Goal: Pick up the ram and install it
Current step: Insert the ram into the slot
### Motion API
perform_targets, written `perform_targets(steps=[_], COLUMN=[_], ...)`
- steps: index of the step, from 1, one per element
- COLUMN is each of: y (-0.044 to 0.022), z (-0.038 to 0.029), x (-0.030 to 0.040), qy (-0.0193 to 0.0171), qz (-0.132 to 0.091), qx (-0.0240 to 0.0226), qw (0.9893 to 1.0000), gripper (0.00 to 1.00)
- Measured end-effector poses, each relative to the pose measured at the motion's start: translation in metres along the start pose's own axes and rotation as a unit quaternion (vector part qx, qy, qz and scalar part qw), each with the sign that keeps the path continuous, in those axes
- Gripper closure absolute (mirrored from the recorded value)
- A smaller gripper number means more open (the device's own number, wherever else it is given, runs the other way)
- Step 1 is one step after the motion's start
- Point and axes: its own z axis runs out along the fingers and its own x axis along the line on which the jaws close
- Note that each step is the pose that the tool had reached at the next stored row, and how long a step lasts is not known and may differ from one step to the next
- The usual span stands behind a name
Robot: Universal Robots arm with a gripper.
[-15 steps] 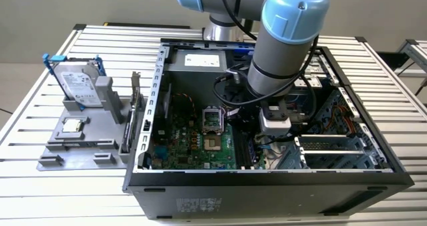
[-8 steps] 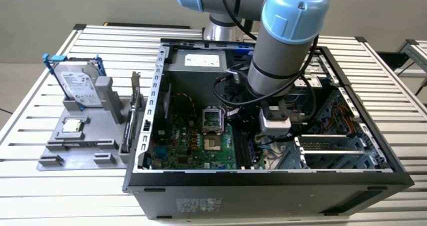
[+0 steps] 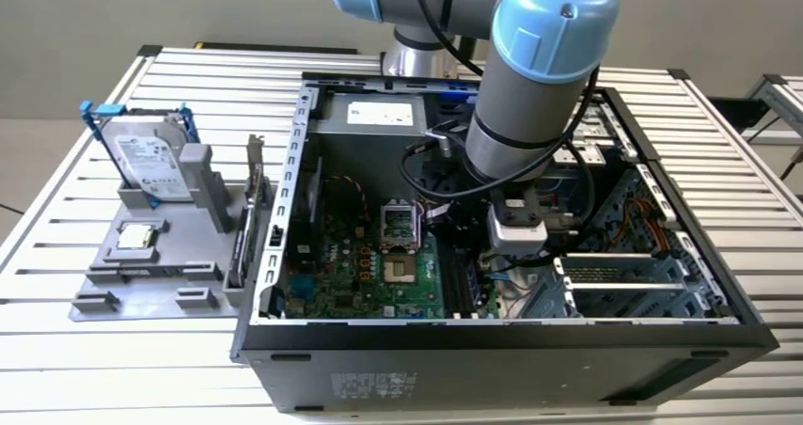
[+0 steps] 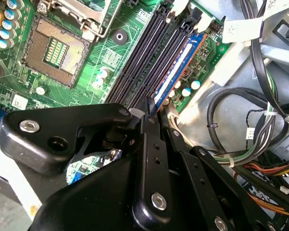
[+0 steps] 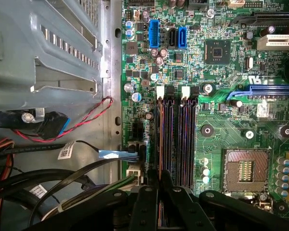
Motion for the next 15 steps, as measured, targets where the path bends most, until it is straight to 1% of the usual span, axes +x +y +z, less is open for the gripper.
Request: perform_targets(steps=[6, 11, 15], y=[0.0, -0.0001, -0.0001], z=[-0.0003, -0.0003, 0.0021], x=[-0.0001, -0.002, -0.002], qy=[0.0, 0.0001, 0.0001], qz=[0.0, 0.0, 0.0], qx=[-0.0002, -0.0003, -0.0004], qw=[1.0, 1.0, 1.0], gripper=[1.0, 1.0, 1.0])
